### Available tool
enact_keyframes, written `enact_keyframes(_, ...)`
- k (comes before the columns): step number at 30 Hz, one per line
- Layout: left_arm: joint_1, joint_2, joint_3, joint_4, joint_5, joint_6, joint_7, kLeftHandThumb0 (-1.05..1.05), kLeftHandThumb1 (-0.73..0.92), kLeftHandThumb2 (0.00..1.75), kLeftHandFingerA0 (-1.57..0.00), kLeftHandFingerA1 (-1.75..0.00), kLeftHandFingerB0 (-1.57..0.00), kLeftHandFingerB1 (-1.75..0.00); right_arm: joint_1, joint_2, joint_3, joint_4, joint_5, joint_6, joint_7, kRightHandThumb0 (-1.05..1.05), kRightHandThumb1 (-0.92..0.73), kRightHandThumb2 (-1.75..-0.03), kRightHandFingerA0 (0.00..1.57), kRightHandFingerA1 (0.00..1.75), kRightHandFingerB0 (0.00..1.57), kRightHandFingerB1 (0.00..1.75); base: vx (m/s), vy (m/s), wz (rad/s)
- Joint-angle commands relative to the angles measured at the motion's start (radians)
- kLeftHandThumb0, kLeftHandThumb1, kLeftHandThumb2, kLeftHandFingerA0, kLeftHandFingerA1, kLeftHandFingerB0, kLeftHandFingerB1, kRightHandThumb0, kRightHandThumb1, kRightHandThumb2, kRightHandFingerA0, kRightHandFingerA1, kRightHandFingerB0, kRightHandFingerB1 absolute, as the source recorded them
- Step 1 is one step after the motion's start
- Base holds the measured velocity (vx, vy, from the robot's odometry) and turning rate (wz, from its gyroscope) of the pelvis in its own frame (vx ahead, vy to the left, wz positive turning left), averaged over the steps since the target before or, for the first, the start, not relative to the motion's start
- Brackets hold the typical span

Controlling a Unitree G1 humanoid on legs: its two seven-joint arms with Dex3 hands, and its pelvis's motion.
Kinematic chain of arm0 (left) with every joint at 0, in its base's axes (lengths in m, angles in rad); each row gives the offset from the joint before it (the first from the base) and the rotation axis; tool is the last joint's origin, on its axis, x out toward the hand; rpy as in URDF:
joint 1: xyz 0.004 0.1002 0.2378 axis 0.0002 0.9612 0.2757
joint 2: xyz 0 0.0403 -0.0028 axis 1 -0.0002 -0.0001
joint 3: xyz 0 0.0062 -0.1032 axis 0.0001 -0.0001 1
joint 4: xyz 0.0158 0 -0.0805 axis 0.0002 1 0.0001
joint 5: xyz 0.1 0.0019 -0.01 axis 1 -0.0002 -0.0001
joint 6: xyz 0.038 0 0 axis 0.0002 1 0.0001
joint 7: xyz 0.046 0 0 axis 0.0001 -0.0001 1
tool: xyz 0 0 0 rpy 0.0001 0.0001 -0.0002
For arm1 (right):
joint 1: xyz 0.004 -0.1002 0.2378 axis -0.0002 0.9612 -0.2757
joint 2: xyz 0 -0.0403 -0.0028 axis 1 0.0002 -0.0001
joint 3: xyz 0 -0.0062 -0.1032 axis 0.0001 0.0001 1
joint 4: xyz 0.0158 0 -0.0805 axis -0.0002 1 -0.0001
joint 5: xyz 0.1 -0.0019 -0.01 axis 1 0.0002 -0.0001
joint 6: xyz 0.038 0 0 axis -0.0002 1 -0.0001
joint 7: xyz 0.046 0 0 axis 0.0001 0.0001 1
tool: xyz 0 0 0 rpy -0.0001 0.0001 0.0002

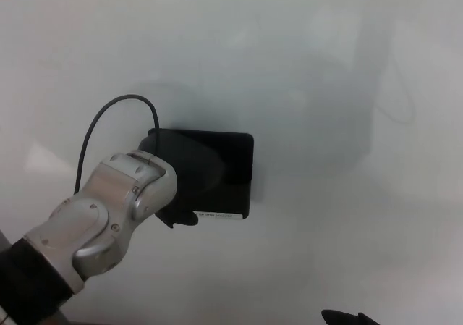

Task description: A magnetic marker holder is on the left hand side of the white board, the robot put the index and middle finger into the opening of the container and pull off the magnetic holder and hand it to a human on the left hand side.

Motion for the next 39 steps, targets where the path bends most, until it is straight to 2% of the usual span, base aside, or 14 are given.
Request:
enact_keyframes(1, 0.033, -0.005, 0.069, 0.056, -0.058, -0.068, 0.014, -0.31, 0.67, 0.6, -0.72, -1.21, -0.75, -0.76, -0.005, -0.008, 0.006, 0.003, -0.005, 0.022, -0.003, -0.47, -0.66, -0.63, 0.83, 0.52, 0.57, 0.45, 0.0, 0.0, 0.0)
enact_keyframes(4, 0.047, -0.036, 0.117, 0.058, -0.101, -0.008, -0.038, -0.28, 0.68, 0.62, -0.7, -1.38, -0.76, -0.91, -0.006, -0.008, 0.007, 0.002, -0.001, 0.029, 0.002, -0.46, -0.66, -0.63, 0.82, 0.52, 0.57, 0.45, 0.0, 0.0, 0.0)
enact_keyframes(5, 0.057, -0.047, 0.148, 0.062, -0.142, 0.005, -0.063, -0.15, 0.7, 0.71, -0.72, -1.56, -0.77, -1.11, -0.009, -0.006, 0.007, 0.006, 0.0, 0.028, 0.001, -0.47, -0.66, -0.64, 0.84, 0.53, 0.57, 0.45, 0.0, 0.0, 0.0)
enact_keyframes(6, 0.065, -0.056, 0.181, 0.069, -0.189, 0.008, -0.095, -0.16, 0.65, 0.92, -0.81, -1.51, -0.82, -1.13, -0.012, -0.005, 0.008, 0.006, 0.001, 0.031, 0.003, -0.47, -0.66, -0.64, 0.84, 0.53, 0.57, 0.45, 0.0, 0.0, 0.0)
enact_keyframes(14, 0.055, -0.074, 0.293, 0.146, -0.406, 0.014, -0.331, -0.17, 0.63, 0.9, -0.83, -1.59, -0.76, -1.33, -0.023, -0.006, 0.017, 0.008, -0.008, 0.027, -0.008, -0.44, -0.67, -0.63, 0.84, 0.53, 0.59, 0.45, 0.0, 0.0, 0.0)
enact_keyframes(18, 0.053, -0.083, 0.323, 0.161, -0.493, 0.048, -0.431, -0.14, 0.65, 0.88, -0.75, -1.64, -0.69, -1.29, -0.023, -0.006, 0.018, 0.006, -0.004, 0.028, -0.004, -0.43, -0.66, -0.63, 0.84, 0.53, 0.59, 0.45, 0.0, 0.0, 0.0)
enact_keyframes(20, 0.052, -0.088, 0.341, 0.167, -0.522, 0.059, -0.452, -0.2, 0.62, 0.86, -0.91, -1.66, -0.71, -1.25, -0.031, -0.004, 0.018, 0.007, -0.004, 0.032, -0.004, -0.43, -0.66, -0.63, 0.84, 0.53, 0.59, 0.45, 0.0, 0.0, 0.0)
enact_keyframes(22, 0.056, -0.1, 0.364, 0.167, -0.553, 0.098, -0.47, -0.13, 0.62, 0.92, -0.77, -1.68, -0.73, -1.23, -0.035, -0.004, 0.018, 0.009, -0.004, 0.034, -0.004, -0.44, -0.66, -0.63, 0.84, 0.53, 0.58, 0.45, 0.0, 0.0, 0.0)
enact_keyframes(23, 0.06, -0.108, 0.38, 0.163, -0.57, 0.126, -0.477, -0.16, 0.56, 0.91, -0.95, -1.61, -0.78, -1.15, -0.04, -0.003, 0.017, 0.011, -0.002, 0.032, -0.002, -0.43, -0.66, -0.63, 0.84, 0.54, 0.59, 0.46, 0.0, 0.0, 0.0)
enact_keyframes(25, 0.061, -0.113, 0.393, 0.157, -0.578, 0.144, -0.481, -0.16, 0.56, 0.91, -0.95, -1.61, -0.78, -1.15, -0.046, -0.002, 0.016, 0.014, 0.0, 0.03, 0.0, -0.43, -0.66, -0.63, 0.84, 0.54, 0.59, 0.46, 0.0, 0.0, 0.0)
enact_keyframes(26, 0.077, -0.126, 0.42, 0.151, -0.609, 0.16, -0.481, -0.09, 0.62, 0.89, -0.7, -1.69, -0.74, -1.16, -0.047, -0.001, 0.014, 0.016, 0.005, 0.027, 0.005, -0.41, -0.7, -0.61, 0.86, 0.51, 0.62, 0.45, 0.0, 0.0, 0.0)
enact_keyframes(32, 0.162, -0.2, 0.56, 0.126, -0.772, 0.257, -0.493, -0.01, 0.63, 0.93, -0.73, -1.63, -0.74, -1.23, -0.043, 0.008, 0.016, 0.018, 0.006, 0.024, 0.005, -0.41, -0.7, -0.61, 0.86, 0.51, 0.63, 0.45, 0.0, 0.0, 0.0)
enact_keyframes(35, 0.263, -0.256, 0.655, 0.065, -0.892, 0.303, -0.492, -0.13, 0.78, 0.64, -0.83, -1.65, -0.74, -1.29, -0.037, 0.007, 0.022, 0.014, -0.003, 0.028, 0.002, -0.43, -0.66, -0.63, 0.85, 0.53, 0.59, 0.45, 0.0, 0.0, 0.0)
enact_keyframes(39, 0.365, -0.346, 0.784, 0.008, -1.079, 0.412, -0.525, -0.06, 0.71, 0.7, -0.78, -1.62, -0.79, -1.28, -0.034, 0.008, 0.031, 0.011, -0.014, 0.034, -0.005, -0.43, -0.66, -0.63, 0.85, 0.53, 0.59, 0.45, 0.0, 0.0, 0.0)
